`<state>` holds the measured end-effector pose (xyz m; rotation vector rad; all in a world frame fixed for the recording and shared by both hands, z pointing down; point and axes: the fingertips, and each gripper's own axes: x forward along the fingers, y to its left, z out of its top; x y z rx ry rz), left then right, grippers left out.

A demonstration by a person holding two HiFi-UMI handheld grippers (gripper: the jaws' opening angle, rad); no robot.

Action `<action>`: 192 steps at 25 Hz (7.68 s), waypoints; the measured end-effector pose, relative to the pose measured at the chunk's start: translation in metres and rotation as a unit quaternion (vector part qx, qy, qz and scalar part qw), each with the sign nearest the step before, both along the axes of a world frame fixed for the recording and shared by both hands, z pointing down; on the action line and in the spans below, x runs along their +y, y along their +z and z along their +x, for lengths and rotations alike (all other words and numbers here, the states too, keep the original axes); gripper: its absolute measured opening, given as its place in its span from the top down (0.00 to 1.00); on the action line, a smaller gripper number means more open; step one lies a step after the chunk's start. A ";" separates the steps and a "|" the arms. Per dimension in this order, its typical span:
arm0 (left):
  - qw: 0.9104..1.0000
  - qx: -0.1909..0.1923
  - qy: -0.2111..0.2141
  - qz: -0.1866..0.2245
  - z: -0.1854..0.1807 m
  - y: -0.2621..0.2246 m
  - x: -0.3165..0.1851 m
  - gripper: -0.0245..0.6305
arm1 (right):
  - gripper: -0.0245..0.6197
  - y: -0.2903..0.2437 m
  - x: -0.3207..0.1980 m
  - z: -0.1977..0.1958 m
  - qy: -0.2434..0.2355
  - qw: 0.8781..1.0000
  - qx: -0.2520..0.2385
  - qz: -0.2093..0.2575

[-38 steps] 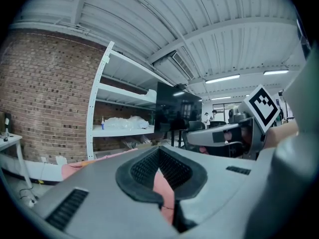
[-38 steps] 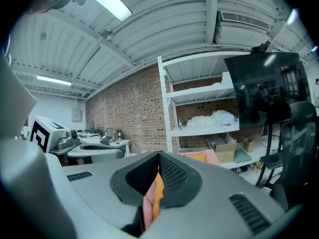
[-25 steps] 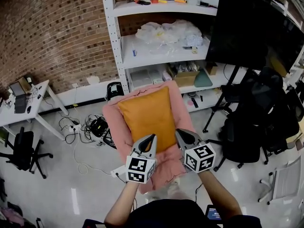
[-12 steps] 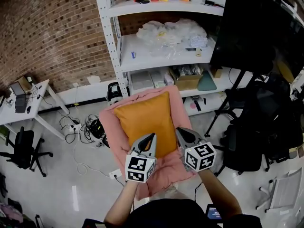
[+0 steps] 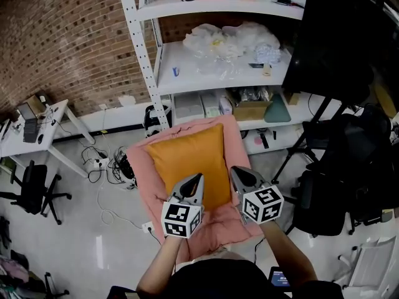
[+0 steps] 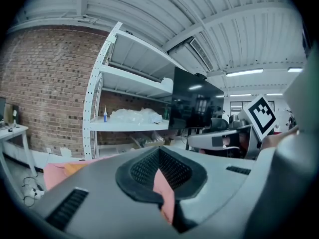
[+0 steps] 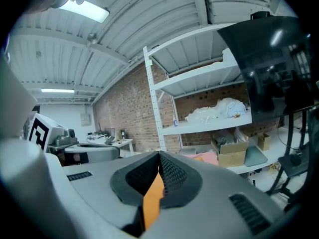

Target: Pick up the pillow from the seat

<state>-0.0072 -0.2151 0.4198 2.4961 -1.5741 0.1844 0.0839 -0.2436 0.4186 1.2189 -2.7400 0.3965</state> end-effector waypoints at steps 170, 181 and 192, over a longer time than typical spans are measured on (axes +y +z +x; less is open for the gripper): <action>0.952 0.028 -0.214 -0.215 -0.204 0.307 -0.140 0.15 | 0.15 0.329 -0.206 -0.078 -0.023 0.972 0.089 -0.217; 0.957 0.053 -0.171 -0.226 -0.207 0.319 -0.157 0.15 | 0.13 0.339 -0.220 -0.086 -0.048 0.970 0.076 -0.224; 0.965 0.068 -0.145 -0.209 -0.205 0.321 -0.163 0.15 | 0.13 0.341 -0.221 -0.091 -0.075 0.973 0.043 -0.215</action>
